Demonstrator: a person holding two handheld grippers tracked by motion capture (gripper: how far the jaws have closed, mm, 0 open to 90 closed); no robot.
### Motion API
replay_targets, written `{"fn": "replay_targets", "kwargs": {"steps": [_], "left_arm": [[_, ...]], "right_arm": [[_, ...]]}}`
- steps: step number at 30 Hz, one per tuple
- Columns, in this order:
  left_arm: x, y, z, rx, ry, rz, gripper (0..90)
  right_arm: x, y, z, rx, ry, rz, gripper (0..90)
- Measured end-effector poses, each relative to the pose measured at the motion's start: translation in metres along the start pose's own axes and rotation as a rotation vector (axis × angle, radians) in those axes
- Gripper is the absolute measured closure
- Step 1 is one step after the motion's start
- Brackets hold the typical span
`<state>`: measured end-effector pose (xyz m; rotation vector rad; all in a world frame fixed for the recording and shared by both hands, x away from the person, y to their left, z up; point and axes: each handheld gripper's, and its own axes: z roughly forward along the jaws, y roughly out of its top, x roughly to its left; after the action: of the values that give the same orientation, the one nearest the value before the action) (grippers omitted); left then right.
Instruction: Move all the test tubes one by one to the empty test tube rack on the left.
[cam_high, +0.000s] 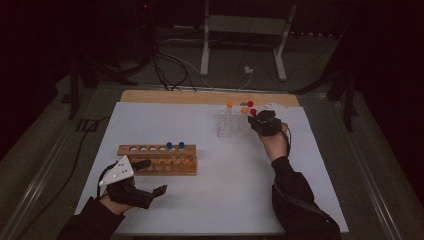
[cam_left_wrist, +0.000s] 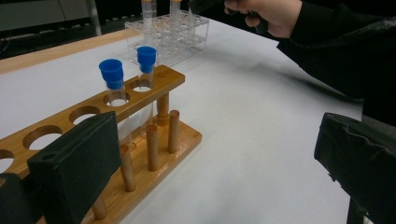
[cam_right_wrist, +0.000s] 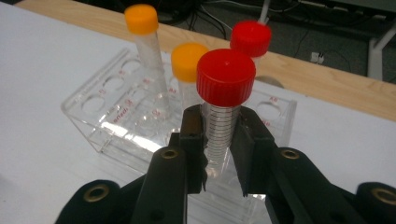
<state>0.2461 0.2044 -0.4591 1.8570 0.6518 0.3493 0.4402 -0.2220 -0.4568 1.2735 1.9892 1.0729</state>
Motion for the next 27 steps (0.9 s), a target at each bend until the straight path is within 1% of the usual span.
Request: {"fn": "replay_targets", "kwargs": {"steps": [7, 10, 14, 20, 24, 27], "left_arm": [[-0.001, 0.001, 0.000, -0.002, -0.003, 0.003, 1.3], [-0.001, 0.002, 0.000, -0.002, -0.005, 0.001, 1.2], [-0.001, 0.004, -0.001, -0.005, -0.008, 0.003, 1.3], [-0.003, 0.005, 0.000, -0.001, -0.021, 0.004, 1.3], [-0.004, 0.005, 0.003, 0.009, -0.030, 0.010, 1.3], [-0.006, 0.006, 0.004, 0.012, -0.038, 0.012, 1.3]], "right_arm": [[0.001, 0.013, -0.017, -0.039, -0.002, -0.019, 74.3], [0.002, 0.018, -0.024, -0.050, -0.015, -0.043, 74.3], [0.002, 0.027, -0.037, -0.072, -0.020, -0.052, 74.3], [0.003, 0.034, -0.055, -0.081, -0.005, -0.066, 74.3], [0.009, 0.031, -0.064, -0.078, 0.013, -0.094, 74.3], [0.015, 0.028, -0.069, -0.072, 0.037, -0.108, 74.3]]}}
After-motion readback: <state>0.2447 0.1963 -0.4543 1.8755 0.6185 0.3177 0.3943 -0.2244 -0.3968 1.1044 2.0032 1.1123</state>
